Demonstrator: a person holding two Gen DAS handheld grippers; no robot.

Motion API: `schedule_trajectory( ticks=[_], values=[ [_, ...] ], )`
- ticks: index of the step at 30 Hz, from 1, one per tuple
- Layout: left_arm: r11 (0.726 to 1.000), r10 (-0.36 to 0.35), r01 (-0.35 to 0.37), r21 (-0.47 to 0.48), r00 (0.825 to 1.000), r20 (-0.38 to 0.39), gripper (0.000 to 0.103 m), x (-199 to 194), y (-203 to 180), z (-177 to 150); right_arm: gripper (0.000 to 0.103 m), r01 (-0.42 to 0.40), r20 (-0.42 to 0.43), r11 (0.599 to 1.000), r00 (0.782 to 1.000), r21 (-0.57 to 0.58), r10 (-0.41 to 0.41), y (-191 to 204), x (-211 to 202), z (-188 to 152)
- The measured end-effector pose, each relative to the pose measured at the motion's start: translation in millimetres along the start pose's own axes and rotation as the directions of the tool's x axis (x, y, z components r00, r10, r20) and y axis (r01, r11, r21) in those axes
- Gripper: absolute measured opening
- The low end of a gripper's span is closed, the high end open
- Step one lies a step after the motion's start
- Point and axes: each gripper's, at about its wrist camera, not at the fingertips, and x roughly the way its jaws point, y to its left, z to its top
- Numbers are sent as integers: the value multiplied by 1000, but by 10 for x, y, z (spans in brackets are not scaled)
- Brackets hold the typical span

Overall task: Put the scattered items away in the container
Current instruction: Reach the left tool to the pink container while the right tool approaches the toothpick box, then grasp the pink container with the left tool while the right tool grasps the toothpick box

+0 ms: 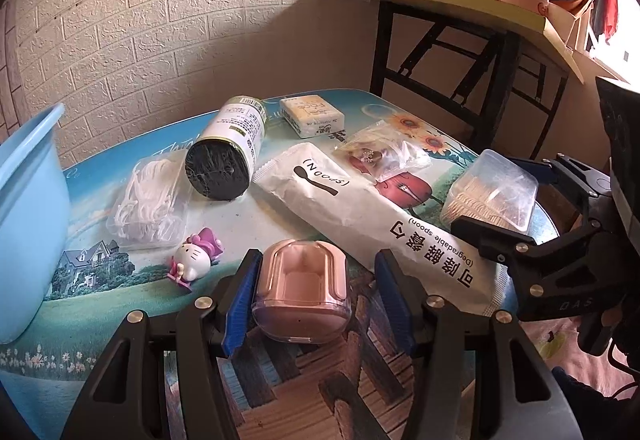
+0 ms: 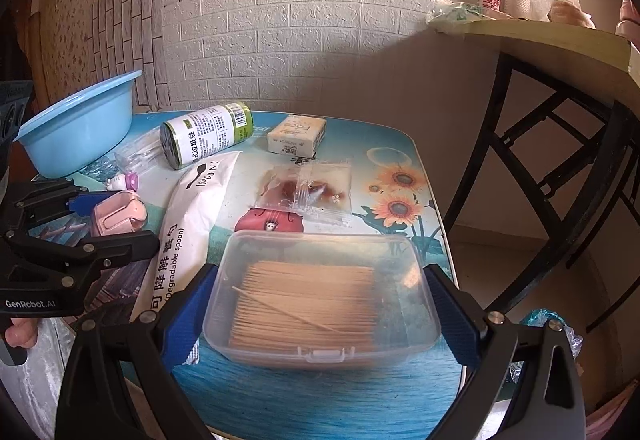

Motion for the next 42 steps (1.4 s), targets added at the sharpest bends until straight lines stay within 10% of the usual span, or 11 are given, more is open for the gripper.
schedule_trajectory(
  ticks=[6,42],
  values=[
    [999,33,-33,0,999,19,41,-16,16,-28,94,-10,11,1000,1000,-4,10,-11,21,-5],
    [992,125,-120,-50,984,130,40,-760,249,267,93,7,63,999,998,54,-11,183,-399,372]
  ],
)
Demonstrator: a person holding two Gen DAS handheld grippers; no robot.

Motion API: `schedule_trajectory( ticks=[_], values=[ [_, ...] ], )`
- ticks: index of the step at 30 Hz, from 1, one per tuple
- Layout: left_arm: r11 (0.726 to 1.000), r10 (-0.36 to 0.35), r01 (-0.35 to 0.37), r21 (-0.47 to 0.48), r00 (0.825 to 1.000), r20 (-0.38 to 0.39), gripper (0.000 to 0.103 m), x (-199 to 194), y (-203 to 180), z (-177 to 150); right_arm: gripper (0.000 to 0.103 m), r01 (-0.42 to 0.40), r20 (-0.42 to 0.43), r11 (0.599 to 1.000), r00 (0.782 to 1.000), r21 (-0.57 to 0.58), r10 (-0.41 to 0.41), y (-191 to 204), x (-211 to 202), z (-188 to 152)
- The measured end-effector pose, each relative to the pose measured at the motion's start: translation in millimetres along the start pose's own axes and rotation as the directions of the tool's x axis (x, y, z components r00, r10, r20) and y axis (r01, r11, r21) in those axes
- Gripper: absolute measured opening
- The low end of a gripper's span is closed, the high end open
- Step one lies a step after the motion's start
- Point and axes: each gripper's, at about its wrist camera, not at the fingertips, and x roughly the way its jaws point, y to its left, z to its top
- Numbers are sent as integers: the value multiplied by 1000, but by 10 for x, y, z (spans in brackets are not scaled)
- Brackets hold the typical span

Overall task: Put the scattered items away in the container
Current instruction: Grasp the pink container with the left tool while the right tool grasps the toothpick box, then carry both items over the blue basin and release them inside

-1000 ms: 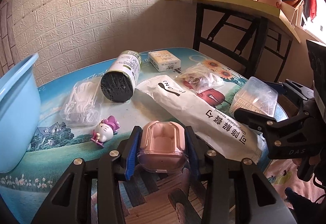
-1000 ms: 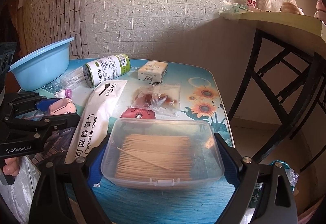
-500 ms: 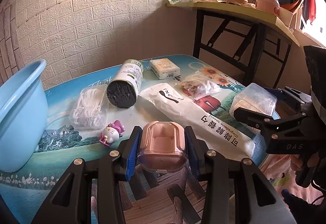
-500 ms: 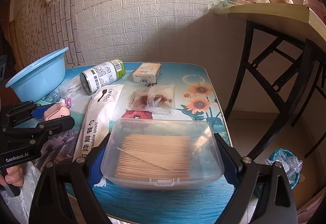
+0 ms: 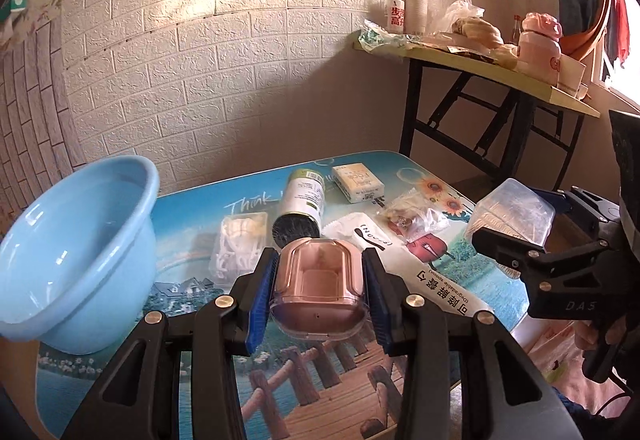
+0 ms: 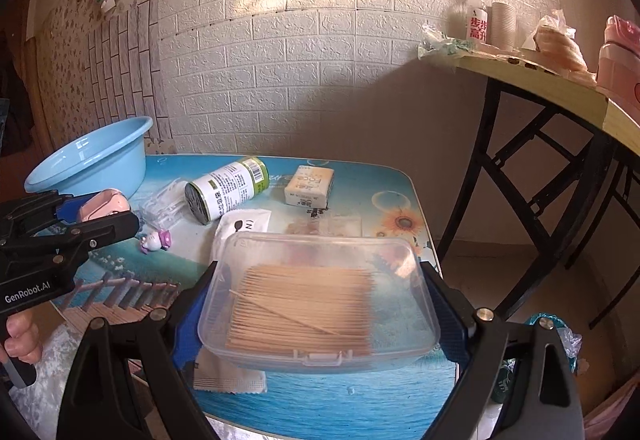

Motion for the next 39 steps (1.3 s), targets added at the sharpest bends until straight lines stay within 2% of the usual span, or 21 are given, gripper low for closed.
schedule_trajectory(
  ticks=[6,11,21,31,35,39],
  values=[
    [996,86,-87,-37,996,-6,40,-256,303,173,93,-5,-9,999,1000,-40,4,206,-113,278],
    [986,148,-147,-75,989,6,40,-489,575,299,93,-68,10,997,998,-40,69,451,-231,535],
    [960,248,-254,-119,967,-62,40,-802,1250,478,93,-175,19,978,984,-113,178,1180,-273,974],
    [918,319,-344,-197,936,-149,40,-821,1962,451,93,-276,-39,949,961,-150,274,1938,14,1473],
    [916,310,-342,-210,935,-172,40,-751,2148,471,93,-290,-75,940,957,-177,281,2244,188,1560],
    [914,319,-354,-196,929,-188,40,-638,2261,493,93,-324,-131,933,943,-156,305,2402,434,1588]
  ],
)
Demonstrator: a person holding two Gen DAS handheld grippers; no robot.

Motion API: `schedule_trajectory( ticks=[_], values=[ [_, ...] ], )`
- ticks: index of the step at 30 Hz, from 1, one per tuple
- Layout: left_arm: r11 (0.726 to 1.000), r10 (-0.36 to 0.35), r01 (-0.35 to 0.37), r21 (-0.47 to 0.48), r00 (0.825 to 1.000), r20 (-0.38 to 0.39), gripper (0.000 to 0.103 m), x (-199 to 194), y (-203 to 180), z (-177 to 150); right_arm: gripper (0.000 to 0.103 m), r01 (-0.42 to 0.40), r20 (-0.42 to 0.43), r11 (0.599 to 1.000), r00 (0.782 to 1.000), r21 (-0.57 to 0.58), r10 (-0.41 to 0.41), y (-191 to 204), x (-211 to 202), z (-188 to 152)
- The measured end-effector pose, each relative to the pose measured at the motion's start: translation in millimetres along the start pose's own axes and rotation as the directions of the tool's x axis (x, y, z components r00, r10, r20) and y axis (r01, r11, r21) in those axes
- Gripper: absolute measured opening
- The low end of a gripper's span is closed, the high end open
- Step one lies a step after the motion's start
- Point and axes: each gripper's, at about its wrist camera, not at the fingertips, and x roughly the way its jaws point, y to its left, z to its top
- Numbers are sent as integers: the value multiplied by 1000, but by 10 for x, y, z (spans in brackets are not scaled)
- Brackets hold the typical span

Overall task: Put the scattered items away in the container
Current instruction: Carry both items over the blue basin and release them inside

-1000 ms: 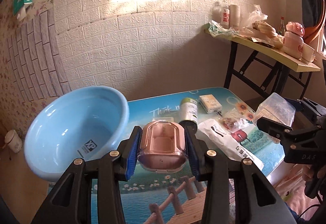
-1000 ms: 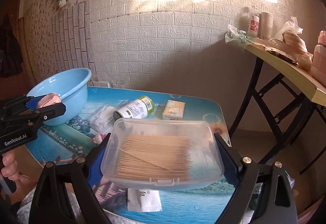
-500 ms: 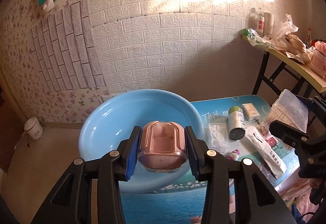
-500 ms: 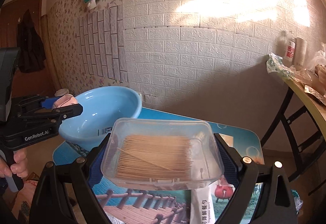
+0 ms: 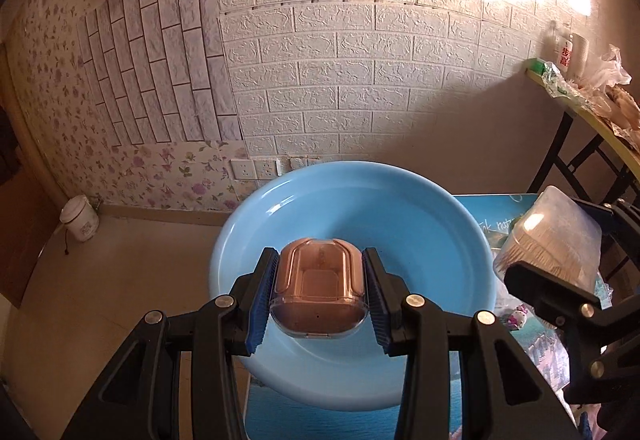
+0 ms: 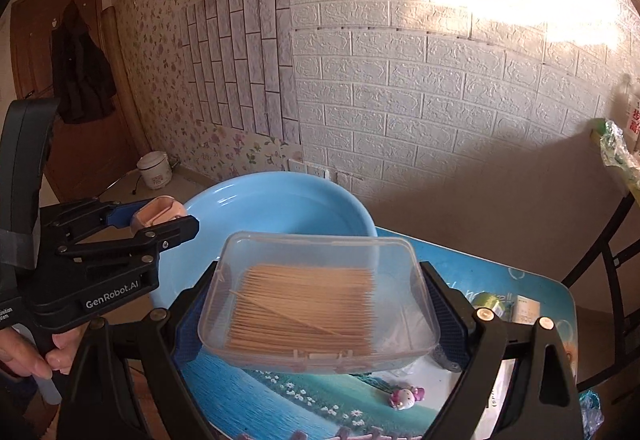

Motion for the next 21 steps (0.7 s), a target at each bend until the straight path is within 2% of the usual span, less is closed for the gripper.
schedule_trajectory(
  ticks=[9,16,18,21],
  values=[
    [1000,-20,20,-5,996,-90,40,480,76,-83,93,11,-63,999,998,-36,-13,67,405,-69],
    [999,-31,33,14,996,-88,42,600,92,-141,93,22,-83,998,996,-64,-27,82,514,-109],
    [999,-20,23,32,997,-70,50,591,90,-129,93,26,-87,997,996,-76,-32,89,541,-114],
    [998,-7,10,58,999,-49,56,561,84,-105,93,27,-92,996,995,-81,-34,102,574,-114]
  ],
)
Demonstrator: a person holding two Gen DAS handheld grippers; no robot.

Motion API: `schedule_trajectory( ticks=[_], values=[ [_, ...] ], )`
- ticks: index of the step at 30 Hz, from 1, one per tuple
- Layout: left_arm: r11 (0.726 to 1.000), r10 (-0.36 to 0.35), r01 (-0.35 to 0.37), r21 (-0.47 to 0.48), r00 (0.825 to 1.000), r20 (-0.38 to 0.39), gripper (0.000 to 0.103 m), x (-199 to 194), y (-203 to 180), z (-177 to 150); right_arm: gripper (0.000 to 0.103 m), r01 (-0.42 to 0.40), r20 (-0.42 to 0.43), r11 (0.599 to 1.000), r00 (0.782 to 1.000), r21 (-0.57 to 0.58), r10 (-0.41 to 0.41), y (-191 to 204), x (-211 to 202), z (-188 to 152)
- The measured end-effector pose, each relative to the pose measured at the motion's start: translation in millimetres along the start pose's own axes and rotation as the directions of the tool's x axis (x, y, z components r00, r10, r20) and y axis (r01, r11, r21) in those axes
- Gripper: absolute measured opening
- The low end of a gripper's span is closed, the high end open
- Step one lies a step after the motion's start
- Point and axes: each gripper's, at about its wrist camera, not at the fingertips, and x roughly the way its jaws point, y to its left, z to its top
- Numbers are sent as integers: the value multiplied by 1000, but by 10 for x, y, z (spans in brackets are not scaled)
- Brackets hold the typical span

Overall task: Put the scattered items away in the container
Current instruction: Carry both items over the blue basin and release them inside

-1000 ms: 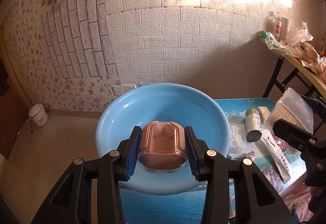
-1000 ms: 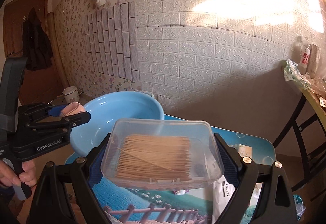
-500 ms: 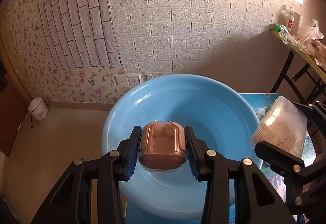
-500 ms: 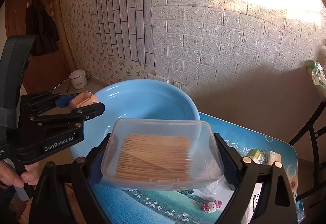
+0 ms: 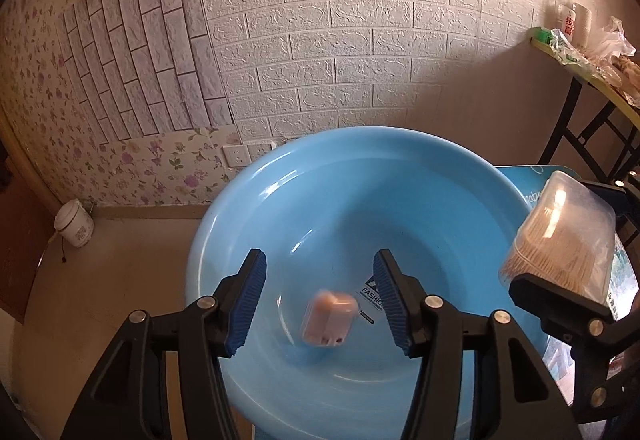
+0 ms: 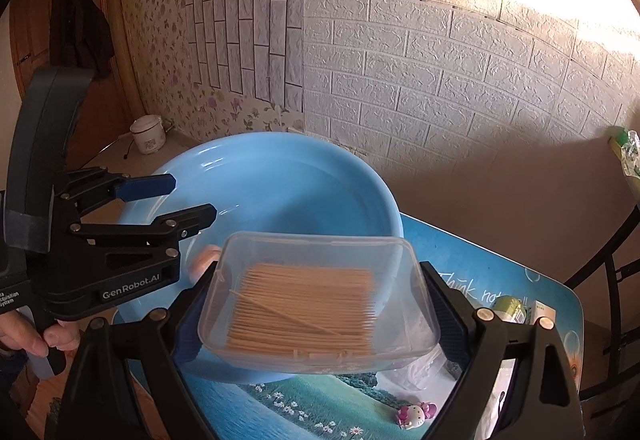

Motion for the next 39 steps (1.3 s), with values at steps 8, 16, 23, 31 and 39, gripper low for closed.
schedule_trajectory(
  ticks=[8,16,23,31,39],
  values=[
    [999,-7,7,-46,1000,12,65,-70,199,-27,93,-10,-23,1000,1000,-19,9,83,126,13],
    [995,-8,10,-98,1000,15,69,-116,374,-92,93,-20,-52,999,999,-49,17,226,358,107],
    [995,-14,18,-96,999,41,75,-158,406,-122,93,-12,-103,998,995,-63,5,305,578,133],
    [993,-12,16,-120,1000,28,77,-132,444,-134,103,-54,-74,997,996,-59,50,311,616,118],
    [992,-17,20,-126,999,28,77,-160,431,-128,103,-35,-54,997,998,-63,32,350,565,93]
  ],
)
